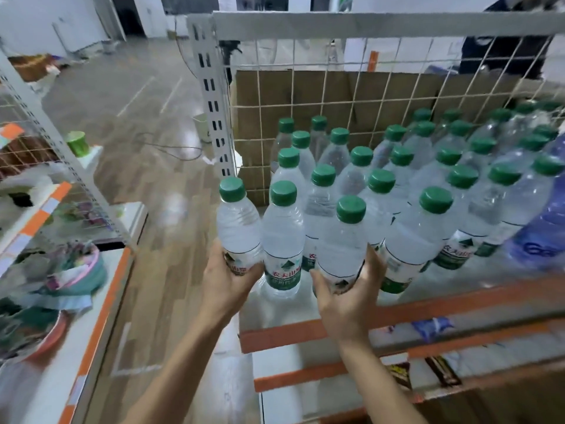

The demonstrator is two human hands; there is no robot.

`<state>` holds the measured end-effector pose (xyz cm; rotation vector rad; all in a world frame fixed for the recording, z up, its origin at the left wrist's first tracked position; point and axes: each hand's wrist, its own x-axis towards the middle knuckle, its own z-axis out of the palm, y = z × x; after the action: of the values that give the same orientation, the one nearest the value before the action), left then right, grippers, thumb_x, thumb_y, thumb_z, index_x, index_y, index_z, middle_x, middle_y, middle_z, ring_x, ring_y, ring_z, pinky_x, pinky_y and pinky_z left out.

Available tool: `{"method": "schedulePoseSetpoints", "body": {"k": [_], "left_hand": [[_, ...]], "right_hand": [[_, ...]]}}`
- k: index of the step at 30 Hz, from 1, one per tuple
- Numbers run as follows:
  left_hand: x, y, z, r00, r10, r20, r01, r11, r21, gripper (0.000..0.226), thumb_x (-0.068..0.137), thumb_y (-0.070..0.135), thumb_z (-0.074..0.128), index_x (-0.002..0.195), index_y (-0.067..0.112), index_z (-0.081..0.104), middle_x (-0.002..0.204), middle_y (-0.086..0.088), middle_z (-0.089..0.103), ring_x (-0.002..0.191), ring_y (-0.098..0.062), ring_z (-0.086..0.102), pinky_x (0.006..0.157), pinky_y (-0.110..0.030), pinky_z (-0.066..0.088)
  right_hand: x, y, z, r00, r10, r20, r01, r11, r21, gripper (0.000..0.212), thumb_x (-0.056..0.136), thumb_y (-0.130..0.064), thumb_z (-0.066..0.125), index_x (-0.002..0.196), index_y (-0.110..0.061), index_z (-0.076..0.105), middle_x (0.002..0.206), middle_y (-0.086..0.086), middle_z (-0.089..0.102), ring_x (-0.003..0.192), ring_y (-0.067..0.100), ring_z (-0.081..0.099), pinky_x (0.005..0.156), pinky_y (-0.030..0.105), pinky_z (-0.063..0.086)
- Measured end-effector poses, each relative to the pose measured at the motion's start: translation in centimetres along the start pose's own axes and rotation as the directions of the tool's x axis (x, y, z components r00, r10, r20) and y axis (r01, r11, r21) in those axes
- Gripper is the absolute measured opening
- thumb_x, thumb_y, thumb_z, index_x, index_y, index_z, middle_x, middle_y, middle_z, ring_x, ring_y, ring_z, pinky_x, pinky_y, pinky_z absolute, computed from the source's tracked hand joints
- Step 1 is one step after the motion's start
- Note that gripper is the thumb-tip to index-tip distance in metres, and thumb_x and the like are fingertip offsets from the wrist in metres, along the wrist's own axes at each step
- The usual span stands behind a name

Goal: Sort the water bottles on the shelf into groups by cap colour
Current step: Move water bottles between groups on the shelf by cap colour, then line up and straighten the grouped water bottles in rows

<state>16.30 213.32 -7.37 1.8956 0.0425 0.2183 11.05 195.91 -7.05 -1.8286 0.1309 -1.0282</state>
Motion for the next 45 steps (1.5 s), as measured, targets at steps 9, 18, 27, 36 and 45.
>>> {"method": "schedulePoseSetpoints", "body": {"k": [9,18,27,36,45], "left_hand": [[0.6,0.0,-0.8,0.979,0.040,0.200,-0.049,0.998,0.037,0.071,0.064,0.035,0.076,0.122,0.037,0.036,0.110,0.021,0.061,0.100,0.000,0.060,0.088,-0.038,0.050],[-1.9,1.1,-1.8,0.884,0.352,-0.308,-0.323,0.936,0.143,0.049,0.071,0.012,0.057,0.118,0.004,0.044,0.116,-0.012,0.044,0.104,-0.015,0.046,0.094,-0.030,0.044],[-8.5,4.9,5.6,0.520,0.854,-0.015,-0.852,0.520,0.066,0.009,0.084,0.003,0.051,0.091,0.008,0.052,0.084,-0.012,0.059,0.073,-0.023,0.057,0.066,-0.028,0.049],[-13.0,11.6,20.8,0.560,0.683,0.468,-0.800,0.592,0.094,0.033,0.076,0.013,0.046,0.108,0.019,0.053,0.101,-0.005,0.060,0.085,-0.023,0.057,0.067,-0.029,0.047],[-18.4,19.8,41.1,0.606,0.604,0.517,-0.726,0.685,0.050,0.047,0.082,0.018,0.061,0.126,0.008,0.049,0.117,-0.010,0.053,0.107,-0.030,0.051,0.084,-0.029,0.038]], "right_hand": [[-1.5,0.9,0.6,0.999,-0.038,-0.016,0.036,0.991,-0.132,0.092,0.068,-0.018,0.082,0.138,-0.008,0.024,0.138,0.010,0.028,0.133,0.037,0.030,0.106,0.058,0.033],[-2.4,0.6,-1.6,0.999,0.028,0.029,-0.022,0.985,-0.172,0.084,0.068,-0.016,0.081,0.136,-0.005,0.032,0.134,0.020,0.036,0.130,0.028,0.035,0.111,0.026,0.031],[-2.3,-0.3,-6.0,0.995,-0.080,0.064,0.095,0.956,-0.276,0.048,0.086,-0.030,0.055,0.128,-0.009,0.043,0.129,0.008,0.041,0.121,0.020,0.045,0.103,0.024,0.039],[1.4,6.5,-19.2,0.994,-0.004,0.110,0.066,0.818,-0.571,0.065,0.075,-0.003,0.072,0.133,-0.007,0.044,0.134,0.012,0.048,0.126,0.028,0.044,0.106,0.042,0.035],[8.9,13.5,-38.9,0.990,0.143,0.010,-0.097,0.719,-0.688,0.063,0.075,-0.004,0.069,0.133,-0.003,0.045,0.136,0.015,0.046,0.128,0.032,0.041,0.103,0.044,0.039]]}}
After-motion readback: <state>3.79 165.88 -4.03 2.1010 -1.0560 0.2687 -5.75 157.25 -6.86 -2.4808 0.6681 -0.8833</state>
